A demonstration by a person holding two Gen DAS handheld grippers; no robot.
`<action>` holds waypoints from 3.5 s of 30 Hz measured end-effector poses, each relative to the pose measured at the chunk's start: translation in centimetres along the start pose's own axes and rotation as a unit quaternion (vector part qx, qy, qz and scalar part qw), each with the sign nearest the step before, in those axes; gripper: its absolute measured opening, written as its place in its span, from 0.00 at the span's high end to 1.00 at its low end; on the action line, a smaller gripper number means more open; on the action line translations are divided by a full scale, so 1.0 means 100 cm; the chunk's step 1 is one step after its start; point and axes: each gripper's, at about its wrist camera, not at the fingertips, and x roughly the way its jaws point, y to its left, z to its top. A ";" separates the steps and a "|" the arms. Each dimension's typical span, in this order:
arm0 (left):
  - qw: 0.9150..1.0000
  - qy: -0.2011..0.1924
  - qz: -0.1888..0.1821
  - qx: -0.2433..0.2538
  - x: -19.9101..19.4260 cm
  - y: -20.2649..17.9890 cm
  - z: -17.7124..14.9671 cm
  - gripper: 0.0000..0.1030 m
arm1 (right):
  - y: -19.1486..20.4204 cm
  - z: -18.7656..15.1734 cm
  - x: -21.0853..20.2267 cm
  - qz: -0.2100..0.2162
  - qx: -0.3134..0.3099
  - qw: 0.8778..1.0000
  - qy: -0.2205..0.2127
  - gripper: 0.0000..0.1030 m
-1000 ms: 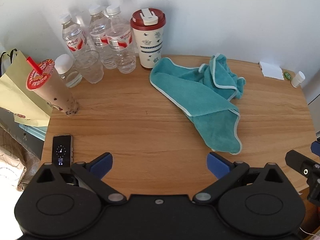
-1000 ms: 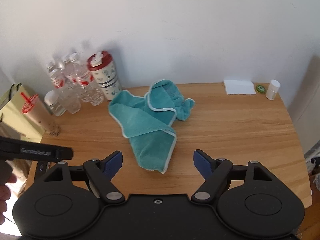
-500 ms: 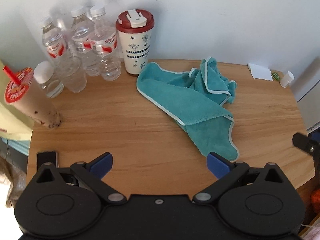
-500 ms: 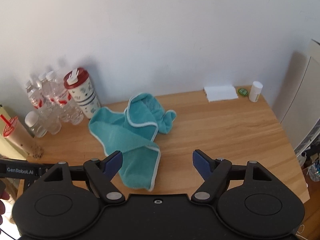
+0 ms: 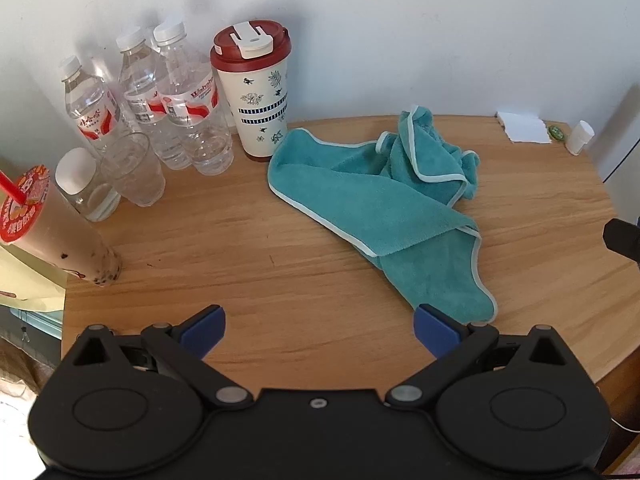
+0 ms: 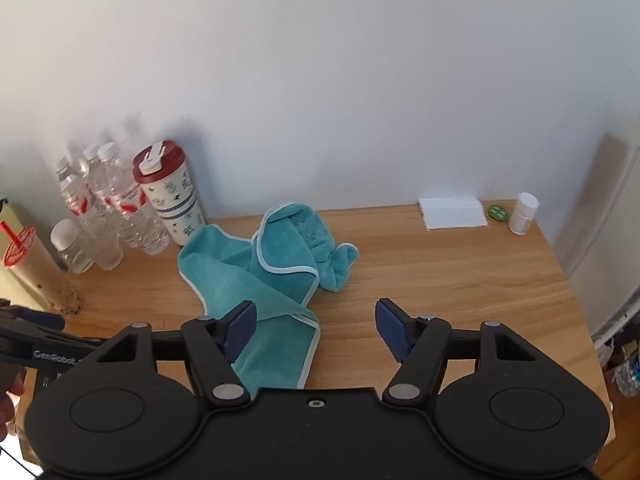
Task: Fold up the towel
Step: 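Close the left gripper on a towel edge while the right gripper grasps another edge, then lift and pull the towel edges apart with both grippers to spread it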
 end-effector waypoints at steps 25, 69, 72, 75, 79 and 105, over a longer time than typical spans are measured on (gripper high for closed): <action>0.995 0.025 0.052 -0.081 0.104 -0.045 0.030 0.01 | -0.008 0.104 0.127 0.152 -0.066 0.982 0.091 0.60; 1.000 -0.003 0.012 -0.010 0.123 -0.037 0.026 0.87 | -0.069 0.088 0.189 0.121 0.011 0.986 0.117 0.98; 1.000 -0.003 0.024 -0.001 0.120 -0.034 0.025 0.87 | -0.085 0.082 0.179 0.110 0.025 0.988 0.107 0.98; 1.000 -0.006 0.025 0.001 0.115 -0.028 0.023 0.87 | -0.102 0.076 0.167 0.103 0.046 0.989 0.098 0.98; 0.998 -0.009 0.058 0.024 0.112 -0.021 0.018 0.87 | -0.120 0.068 0.151 0.092 0.074 0.988 0.094 0.98; 0.991 0.024 0.129 0.025 0.118 0.053 0.007 0.88 | -0.226 -0.012 0.074 -0.034 0.162 0.978 0.128 0.99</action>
